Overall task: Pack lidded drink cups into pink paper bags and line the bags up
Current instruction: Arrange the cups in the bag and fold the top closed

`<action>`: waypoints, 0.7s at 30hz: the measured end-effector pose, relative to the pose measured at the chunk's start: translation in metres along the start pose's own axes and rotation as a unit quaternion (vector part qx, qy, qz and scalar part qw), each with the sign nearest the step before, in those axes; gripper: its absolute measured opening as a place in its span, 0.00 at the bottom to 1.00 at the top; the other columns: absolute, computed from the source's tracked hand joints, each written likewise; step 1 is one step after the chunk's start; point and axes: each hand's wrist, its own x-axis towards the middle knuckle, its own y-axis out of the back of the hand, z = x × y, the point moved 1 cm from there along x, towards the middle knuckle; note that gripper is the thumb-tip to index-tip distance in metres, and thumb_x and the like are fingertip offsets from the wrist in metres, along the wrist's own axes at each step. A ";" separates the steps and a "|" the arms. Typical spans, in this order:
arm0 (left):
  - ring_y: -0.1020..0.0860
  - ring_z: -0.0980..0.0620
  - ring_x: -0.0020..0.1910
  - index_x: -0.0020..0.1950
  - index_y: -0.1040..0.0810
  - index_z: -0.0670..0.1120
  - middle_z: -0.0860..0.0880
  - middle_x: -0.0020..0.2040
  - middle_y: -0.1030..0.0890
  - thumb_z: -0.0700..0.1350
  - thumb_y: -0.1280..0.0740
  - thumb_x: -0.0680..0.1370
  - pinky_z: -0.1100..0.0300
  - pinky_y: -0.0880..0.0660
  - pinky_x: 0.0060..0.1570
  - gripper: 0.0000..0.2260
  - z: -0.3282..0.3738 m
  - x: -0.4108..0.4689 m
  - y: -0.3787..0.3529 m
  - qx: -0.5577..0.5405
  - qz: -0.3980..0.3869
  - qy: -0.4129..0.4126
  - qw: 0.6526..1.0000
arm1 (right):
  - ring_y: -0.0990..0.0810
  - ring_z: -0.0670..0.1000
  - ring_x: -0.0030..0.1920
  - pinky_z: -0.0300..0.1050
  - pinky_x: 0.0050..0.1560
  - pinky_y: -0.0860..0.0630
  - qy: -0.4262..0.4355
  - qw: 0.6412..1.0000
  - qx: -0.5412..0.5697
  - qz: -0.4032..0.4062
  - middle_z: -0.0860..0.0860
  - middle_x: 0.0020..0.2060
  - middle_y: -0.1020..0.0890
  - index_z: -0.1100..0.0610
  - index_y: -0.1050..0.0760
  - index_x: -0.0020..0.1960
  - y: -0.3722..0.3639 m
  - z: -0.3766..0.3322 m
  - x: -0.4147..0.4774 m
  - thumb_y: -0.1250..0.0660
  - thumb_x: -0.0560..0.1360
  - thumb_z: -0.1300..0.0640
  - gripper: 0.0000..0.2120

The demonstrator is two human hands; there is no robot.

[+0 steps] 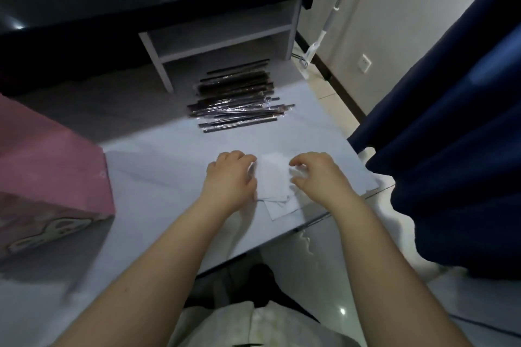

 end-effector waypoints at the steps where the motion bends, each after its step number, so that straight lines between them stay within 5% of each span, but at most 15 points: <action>1: 0.32 0.45 0.66 0.68 0.27 0.52 0.50 0.66 0.27 0.50 0.37 0.77 0.51 0.33 0.60 0.18 -0.001 0.000 -0.003 -0.005 0.003 0.008 1.000 | 0.29 0.54 0.62 0.51 0.61 0.29 0.003 1.000 -0.003 -0.003 0.49 0.59 0.22 0.51 0.22 0.61 -0.005 0.004 0.004 0.29 0.74 0.54 0.16; 7: 0.32 0.45 0.66 0.66 0.25 0.52 0.50 0.66 0.26 0.51 0.34 0.76 0.50 0.35 0.62 0.18 0.002 -0.002 -0.012 -0.025 0.042 0.046 0.998 | 0.34 0.55 0.62 0.48 0.58 0.37 0.006 0.999 -0.023 0.029 0.50 0.62 0.28 0.50 0.28 0.66 -0.020 0.009 0.026 0.28 0.71 0.41 0.27; 15: 0.33 0.46 0.68 0.69 0.28 0.52 0.50 0.68 0.27 0.52 0.33 0.76 0.50 0.36 0.63 0.22 0.015 0.000 -0.018 -0.023 0.047 0.075 0.996 | 0.35 0.56 0.60 0.48 0.56 0.38 -0.020 0.996 -0.044 0.071 0.52 0.60 0.31 0.50 0.31 0.67 -0.032 0.011 0.028 0.27 0.67 0.38 0.33; 21: 0.33 0.46 0.68 0.70 0.29 0.52 0.50 0.68 0.28 0.55 0.33 0.76 0.50 0.36 0.63 0.23 0.022 -0.004 -0.020 -0.017 0.046 0.082 0.995 | 0.31 0.54 0.56 0.47 0.50 0.40 -0.019 0.999 0.026 0.039 0.47 0.50 0.22 0.50 0.26 0.53 -0.035 0.004 0.029 0.28 0.71 0.45 0.15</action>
